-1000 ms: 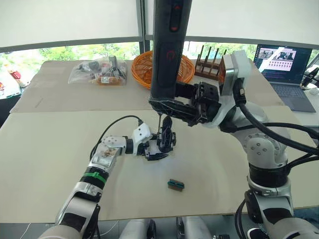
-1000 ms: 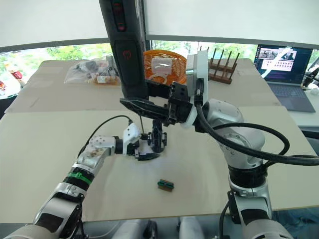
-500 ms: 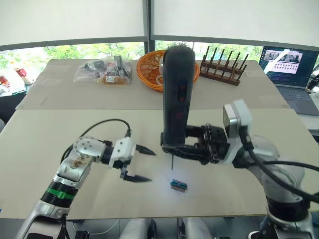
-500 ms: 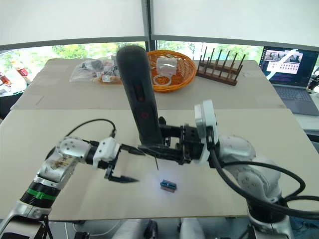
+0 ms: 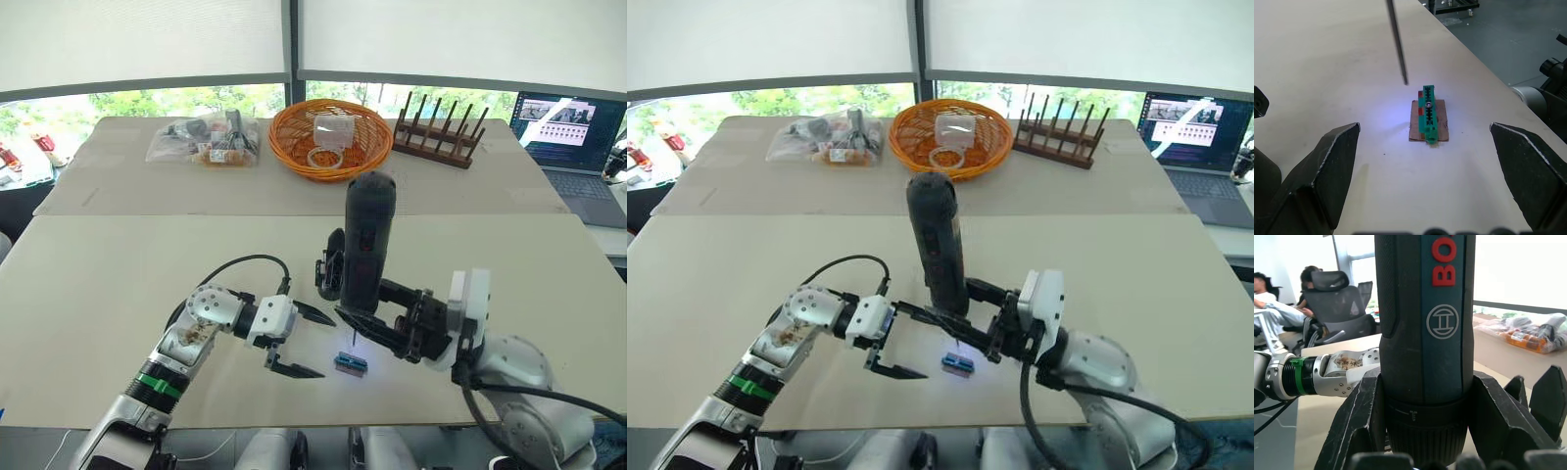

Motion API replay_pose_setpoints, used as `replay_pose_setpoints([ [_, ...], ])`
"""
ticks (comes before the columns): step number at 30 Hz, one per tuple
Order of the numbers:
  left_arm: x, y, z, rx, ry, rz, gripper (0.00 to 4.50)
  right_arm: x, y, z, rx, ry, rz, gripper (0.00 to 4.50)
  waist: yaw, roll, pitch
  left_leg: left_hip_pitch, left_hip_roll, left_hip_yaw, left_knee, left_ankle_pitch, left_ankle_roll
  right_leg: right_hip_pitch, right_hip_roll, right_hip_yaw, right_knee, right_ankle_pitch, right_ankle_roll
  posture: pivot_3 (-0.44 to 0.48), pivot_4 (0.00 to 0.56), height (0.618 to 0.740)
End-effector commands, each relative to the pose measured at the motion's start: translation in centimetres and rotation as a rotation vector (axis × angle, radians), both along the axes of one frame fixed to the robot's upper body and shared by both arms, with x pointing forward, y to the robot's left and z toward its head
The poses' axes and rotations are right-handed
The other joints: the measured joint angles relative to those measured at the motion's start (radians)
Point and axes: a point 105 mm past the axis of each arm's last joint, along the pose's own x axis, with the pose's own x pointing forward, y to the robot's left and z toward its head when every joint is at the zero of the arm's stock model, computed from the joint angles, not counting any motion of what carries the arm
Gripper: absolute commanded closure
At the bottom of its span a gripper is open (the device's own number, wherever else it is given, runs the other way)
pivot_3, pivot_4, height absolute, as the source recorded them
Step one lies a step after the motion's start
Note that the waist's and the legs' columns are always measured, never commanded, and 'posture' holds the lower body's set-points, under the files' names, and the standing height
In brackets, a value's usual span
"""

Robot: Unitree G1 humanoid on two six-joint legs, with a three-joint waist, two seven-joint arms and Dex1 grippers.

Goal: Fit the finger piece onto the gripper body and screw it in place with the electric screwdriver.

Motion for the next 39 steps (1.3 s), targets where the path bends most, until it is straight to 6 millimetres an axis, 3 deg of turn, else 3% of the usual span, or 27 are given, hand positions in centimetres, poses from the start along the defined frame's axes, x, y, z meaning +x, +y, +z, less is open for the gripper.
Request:
replay_pose_setpoints([
  [1,0.0,-0.2,0.5,-0.001,-0.036,-0.025,0.00,-1.0,0.2,1.7,0.030,-0.141,-0.008,2.59,-0.001,0.000,0.000,0.001,0.000,0.000,0.000,0.000,0.000,0.000,0.000,0.000,0.000,0.000,0.000,0.000,0.150,0.740],
  [39,-0.3,-0.3,0.3,0.014,-0.069,-0.064,0.00,-2.1,0.4,-0.5,0.021,-0.066,0.043,2.59,0.001,0.000,0.000,0.002,0.000,0.000,0.000,0.000,0.000,0.002,0.000,0.001,0.000,0.000,0.000,0.000,0.150,0.740],
])
